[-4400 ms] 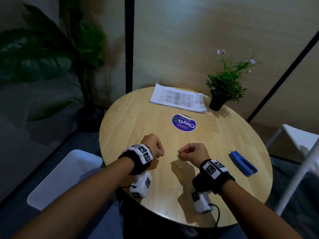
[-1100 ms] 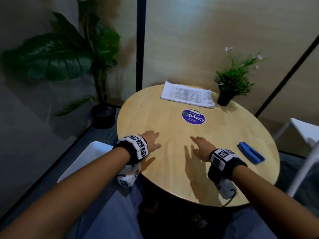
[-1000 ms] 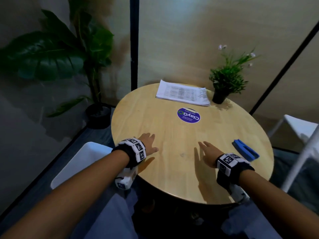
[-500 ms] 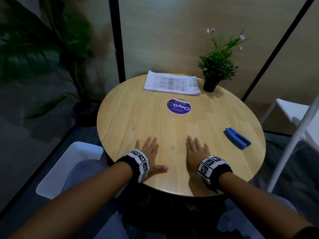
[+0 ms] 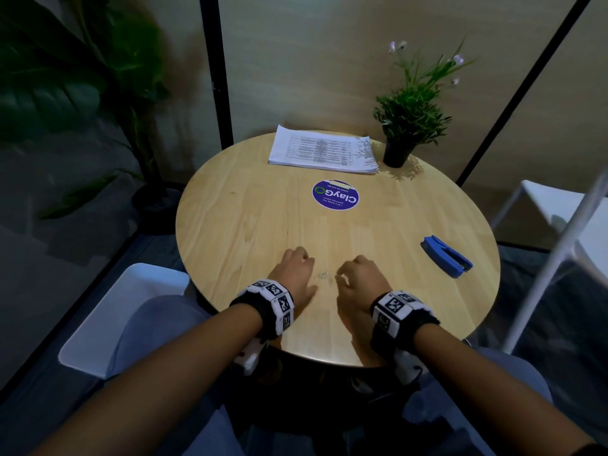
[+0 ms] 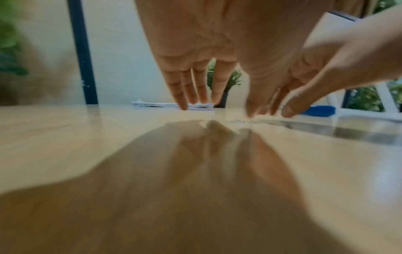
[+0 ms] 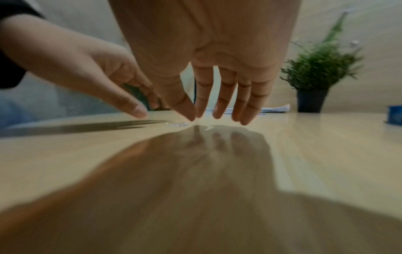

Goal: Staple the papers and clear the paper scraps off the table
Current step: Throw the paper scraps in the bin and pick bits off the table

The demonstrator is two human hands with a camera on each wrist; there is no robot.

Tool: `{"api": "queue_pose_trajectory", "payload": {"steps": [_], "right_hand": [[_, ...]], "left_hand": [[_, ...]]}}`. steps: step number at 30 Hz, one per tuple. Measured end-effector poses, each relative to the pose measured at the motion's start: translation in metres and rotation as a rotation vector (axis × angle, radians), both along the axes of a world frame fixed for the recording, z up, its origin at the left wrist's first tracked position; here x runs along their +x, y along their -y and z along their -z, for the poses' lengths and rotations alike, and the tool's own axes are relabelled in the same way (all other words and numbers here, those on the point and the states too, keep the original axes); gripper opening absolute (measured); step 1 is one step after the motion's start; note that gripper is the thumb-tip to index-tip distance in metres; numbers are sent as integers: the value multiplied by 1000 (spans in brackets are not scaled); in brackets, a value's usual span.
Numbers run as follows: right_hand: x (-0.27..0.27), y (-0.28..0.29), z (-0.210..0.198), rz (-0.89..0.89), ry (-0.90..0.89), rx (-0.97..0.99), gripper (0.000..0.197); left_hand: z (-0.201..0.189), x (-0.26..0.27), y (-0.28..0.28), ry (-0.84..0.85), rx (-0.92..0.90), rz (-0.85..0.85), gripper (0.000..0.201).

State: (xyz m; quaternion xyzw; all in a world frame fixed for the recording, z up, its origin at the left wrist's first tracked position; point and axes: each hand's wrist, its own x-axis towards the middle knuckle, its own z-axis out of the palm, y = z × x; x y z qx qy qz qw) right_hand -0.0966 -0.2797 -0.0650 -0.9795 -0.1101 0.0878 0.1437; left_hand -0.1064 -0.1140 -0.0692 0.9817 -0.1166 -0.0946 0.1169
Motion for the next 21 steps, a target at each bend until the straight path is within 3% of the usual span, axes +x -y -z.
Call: {"api": "queue_pose_trajectory", "payload": {"steps": [2,3,6,13,17,21], "right_hand": [[2,3,-3,142,-67,124,13],[2,2,-5,194,-111,148,11],[7,-2,-5,194,-197,178,10],[24,-11,-4,223,-229,320,8],[34,-9,-7,114,-177,304,16],[32,-12,-6,-235,46,127,27]], "left_hand": [[-7,7,-3,-9,-87,-57,32],[-9,9,-3,-54,-111,-86,27],[-10,13,5,-154,-173,-153,25],[-4,26,22,-149,-307,-256,22],[-3,33,17,-147,-390,-296,19],[-1,33,0,-128,-443,-348,24]]}}
